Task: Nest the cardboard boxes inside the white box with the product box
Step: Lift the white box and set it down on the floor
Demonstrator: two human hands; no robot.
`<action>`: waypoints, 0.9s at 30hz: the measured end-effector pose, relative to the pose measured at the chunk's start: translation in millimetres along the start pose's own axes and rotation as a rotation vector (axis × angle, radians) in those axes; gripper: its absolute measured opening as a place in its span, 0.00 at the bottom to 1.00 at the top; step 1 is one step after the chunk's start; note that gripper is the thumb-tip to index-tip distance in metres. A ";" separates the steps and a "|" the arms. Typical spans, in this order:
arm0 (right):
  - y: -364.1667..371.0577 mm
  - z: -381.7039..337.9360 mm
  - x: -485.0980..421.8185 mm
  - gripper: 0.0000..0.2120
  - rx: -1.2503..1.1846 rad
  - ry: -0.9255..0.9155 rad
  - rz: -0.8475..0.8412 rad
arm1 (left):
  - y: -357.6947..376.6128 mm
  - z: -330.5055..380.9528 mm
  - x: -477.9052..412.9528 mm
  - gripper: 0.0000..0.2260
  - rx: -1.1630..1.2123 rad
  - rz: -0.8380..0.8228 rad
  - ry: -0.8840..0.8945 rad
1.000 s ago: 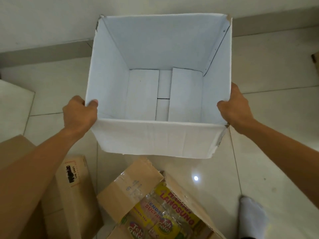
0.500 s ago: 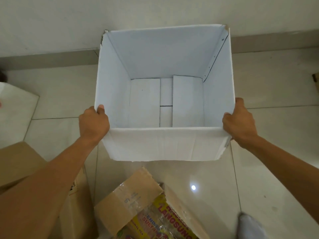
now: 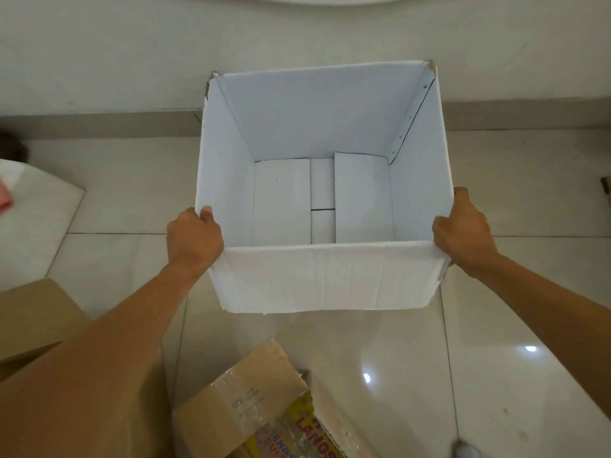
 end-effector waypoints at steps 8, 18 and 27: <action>-4.8 -0.4 3.0 0.22 -0.012 0.003 -0.074 | 0.6 -4.5 -1.3 0.24 0.031 -0.100 -0.019; -15.4 -31.9 96.3 0.38 0.188 -0.275 0.197 | -61.3 -54.8 40.0 0.31 0.239 -0.189 0.072; 67.0 -109.2 244.5 0.34 0.205 -0.370 0.056 | -148.8 -131.2 84.8 0.25 0.204 -0.374 0.231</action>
Point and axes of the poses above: each hand's wrist, its own x-axis away from the middle knuckle, its own y-axis out of the palm, z = x × y, the point moved 6 cm from there along -x, towards the middle knuckle, and after that the axes turned 9 degrees about x, right-handed, at the moved point
